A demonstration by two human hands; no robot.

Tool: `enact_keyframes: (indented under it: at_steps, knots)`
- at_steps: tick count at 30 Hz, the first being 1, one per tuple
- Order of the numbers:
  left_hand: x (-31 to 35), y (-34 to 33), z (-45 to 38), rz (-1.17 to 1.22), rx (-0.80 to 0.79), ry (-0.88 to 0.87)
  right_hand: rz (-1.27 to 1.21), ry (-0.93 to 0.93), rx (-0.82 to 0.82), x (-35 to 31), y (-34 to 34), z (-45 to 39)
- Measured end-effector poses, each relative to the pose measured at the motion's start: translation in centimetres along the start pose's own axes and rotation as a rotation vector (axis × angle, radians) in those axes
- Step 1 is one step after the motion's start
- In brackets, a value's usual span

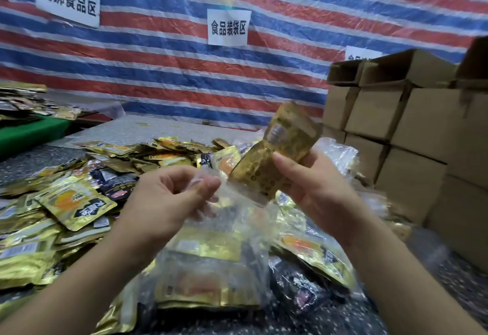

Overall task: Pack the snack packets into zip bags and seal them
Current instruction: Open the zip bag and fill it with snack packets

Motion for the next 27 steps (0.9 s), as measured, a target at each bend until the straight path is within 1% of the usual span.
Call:
enact_keyframes:
  at_steps: [3,5,7,9,11,14,18,22,27]
  knots:
    - [0.4,-0.3,0.2,-0.006,-0.009,0.004,-0.015,0.02,0.017,1.2,-0.2,1.1]
    - [0.4,-0.4,0.3,-0.015,-0.014,0.011,-0.03,0.043,0.055,1.1,-0.1,1.2]
    - [0.3,-0.4,0.3,-0.024,-0.014,0.026,-0.086,0.107,0.098,0.6,0.3,1.2]
    - [0.2,-0.3,0.3,-0.044,-0.016,0.032,-0.139,0.151,0.103,0.3,0.6,1.3]
    - [0.1,-0.3,0.2,-0.044,-0.013,0.026,-0.109,0.137,0.101,0.6,0.8,1.4]
    - [0.1,-0.1,0.1,-0.045,-0.007,0.013,0.058,0.082,0.06,1.1,0.8,1.7]
    - [0.1,-0.1,0.1,-0.036,-0.012,0.017,0.392,0.012,-0.049,1.4,0.0,2.5]
    - [0.2,-0.4,0.3,-0.022,-0.023,0.01,0.665,0.042,-0.067,1.5,-1.2,2.8]
    - [-0.1,-0.8,0.4,-0.065,-0.065,-0.012,0.812,-0.049,-0.176,0.6,-1.8,3.6]
Point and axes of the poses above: each hand's wrist, its own z-axis away from the middle knuckle, its own y-axis out of the back of the hand, x = y × z, the point moved 5 cm from there along -z, towards the middle knuckle, and after that the axes turned 4 degrees about -y, right-handed, at the moved point
